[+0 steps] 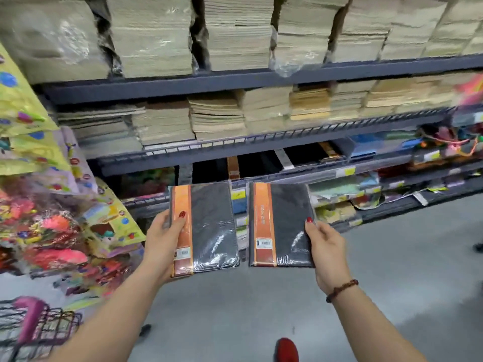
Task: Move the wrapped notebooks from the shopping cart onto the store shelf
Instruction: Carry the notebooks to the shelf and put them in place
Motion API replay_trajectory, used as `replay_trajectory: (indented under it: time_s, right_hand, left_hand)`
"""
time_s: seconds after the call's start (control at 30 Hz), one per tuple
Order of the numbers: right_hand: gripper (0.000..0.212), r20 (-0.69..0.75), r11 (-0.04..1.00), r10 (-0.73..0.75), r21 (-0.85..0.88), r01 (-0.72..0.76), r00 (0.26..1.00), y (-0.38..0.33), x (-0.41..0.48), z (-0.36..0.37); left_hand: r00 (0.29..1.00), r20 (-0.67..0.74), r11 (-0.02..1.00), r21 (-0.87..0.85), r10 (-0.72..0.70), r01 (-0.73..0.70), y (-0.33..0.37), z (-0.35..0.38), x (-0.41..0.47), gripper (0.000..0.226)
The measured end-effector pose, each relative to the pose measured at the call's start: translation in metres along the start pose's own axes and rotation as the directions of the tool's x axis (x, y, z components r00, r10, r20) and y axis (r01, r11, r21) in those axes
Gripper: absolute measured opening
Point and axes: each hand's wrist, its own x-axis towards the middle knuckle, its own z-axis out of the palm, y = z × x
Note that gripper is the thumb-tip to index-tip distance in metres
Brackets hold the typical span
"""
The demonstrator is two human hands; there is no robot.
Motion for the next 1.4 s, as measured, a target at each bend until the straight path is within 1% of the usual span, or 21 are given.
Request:
replay_trajectory:
  time_s: [0.1,0.17,0.23,0.27,0.37,0.4,0.47,0.63,0.73,0.83,0.93,1.03,1.07,1.1,1.13,1.17,1.2,1.23,1.3,1.33,1.4]
  right_hand:
    - [0.020,0.124,0.999,-0.014,-0.032,0.018,0.992,-0.002,0.053,-0.010]
    - [0.026,0.183,0.998,-0.010,-0.058,0.021,0.983,-0.002,0.082,-0.013]
    - [0.038,0.231,0.998,-0.016,-0.051,0.029,0.973,0.003,0.107,-0.013]
    - [0.040,0.246,0.998,-0.006,-0.058,0.020,0.969,0.003,0.118,-0.011]
    - [0.028,0.263,0.999,0.014,-0.051,0.000,0.965,0.010,0.147,0.001]
    - [0.029,0.266,0.999,0.015,-0.052,-0.001,0.964,0.015,0.157,0.006]
    - [0.038,0.284,0.998,0.001,-0.058,0.016,0.959,0.026,0.177,0.015]
    - [0.041,0.257,0.999,-0.012,-0.037,0.022,0.966,0.046,0.223,0.046]
    - [0.036,0.248,0.998,-0.049,-0.030,0.058,0.967,0.050,0.248,0.073]
    - [0.049,0.271,0.988,-0.124,-0.058,0.145,0.955,0.058,0.268,0.102]
    - [0.052,0.249,0.982,-0.152,-0.068,0.174,0.957,0.069,0.281,0.117]
    - [0.052,0.254,0.988,-0.068,-0.120,0.101,0.965,0.082,0.292,0.125]
    - [0.048,0.266,0.987,-0.032,-0.141,0.072,0.963,0.083,0.295,0.126]
    - [0.036,0.322,0.987,0.012,-0.156,0.040,0.947,0.080,0.293,0.125]
    - [0.039,0.388,0.980,0.068,-0.197,0.011,0.919,0.079,0.293,0.124]
    - [0.078,0.467,0.968,0.124,-0.252,-0.003,0.876,0.078,0.295,0.121]
    - [0.109,0.530,0.947,0.164,-0.321,0.018,0.832,0.074,0.295,0.117]
    - [0.122,0.563,0.927,0.142,-0.363,0.090,0.815,0.071,0.293,0.112]
    - [0.123,0.586,0.863,0.031,-0.425,0.275,0.810,0.071,0.289,0.104]
    - [0.118,0.594,0.820,-0.031,-0.444,0.360,0.804,0.071,0.287,0.100]
    - [0.103,0.611,0.747,-0.124,-0.461,0.479,0.782,0.072,0.282,0.094]
  left_hand:
    - [0.994,-0.112,0.996,-0.086,-0.016,0.006,-0.011,0.035,0.005,0.021]
    - [0.982,-0.184,0.992,-0.121,-0.042,0.020,-0.020,0.053,0.005,0.024]
    - [0.967,-0.241,0.987,-0.153,-0.076,0.040,-0.027,0.066,0.006,0.025]
    - [0.961,-0.260,0.984,-0.170,-0.093,0.049,-0.031,0.072,0.007,0.024]
    - [0.945,-0.302,0.980,-0.189,-0.124,0.068,-0.039,0.085,0.016,0.025]
    - [0.940,-0.314,0.978,-0.193,-0.132,0.073,-0.042,0.088,0.022,0.027]
    - [0.932,-0.336,0.979,-0.191,-0.135,0.073,-0.049,0.092,0.035,0.029]
    - [0.917,-0.383,0.986,-0.158,-0.116,0.059,-0.073,0.092,0.070,0.023]
    - [0.925,-0.374,0.992,-0.127,-0.069,0.022,-0.082,0.094,0.093,0.023]
    - [0.929,-0.368,0.994,-0.113,-0.037,-0.005,-0.094,0.096,0.115,0.023]
    - [0.933,-0.356,0.993,-0.120,-0.046,0.002,-0.100,0.100,0.130,0.026]
    - [0.939,-0.341,0.991,-0.131,-0.046,0.001,-0.104,0.104,0.135,0.022]
    - [0.940,-0.338,0.991,-0.133,-0.046,0.000,-0.104,0.105,0.136,0.021]
    - [0.940,-0.338,0.990,-0.140,-0.051,0.003,-0.104,0.105,0.137,0.020]
    - [0.938,-0.341,0.989,-0.148,-0.059,0.008,-0.104,0.104,0.137,0.019]
    - [0.937,-0.344,0.988,-0.153,-0.064,0.011,-0.104,0.103,0.138,0.019]
    - [0.936,-0.347,0.988,-0.151,-0.066,0.013,-0.104,0.102,0.138,0.020]
    - [0.935,-0.348,0.990,-0.144,-0.065,0.015,-0.104,0.101,0.139,0.023]
    - [0.936,-0.348,0.991,-0.132,-0.060,0.015,-0.102,0.099,0.139,0.027]
    - [0.938,-0.343,0.991,-0.131,-0.058,0.014,-0.102,0.098,0.139,0.028]
    - [0.941,-0.335,0.992,-0.126,-0.056,0.014,-0.101,0.099,0.139,0.026]
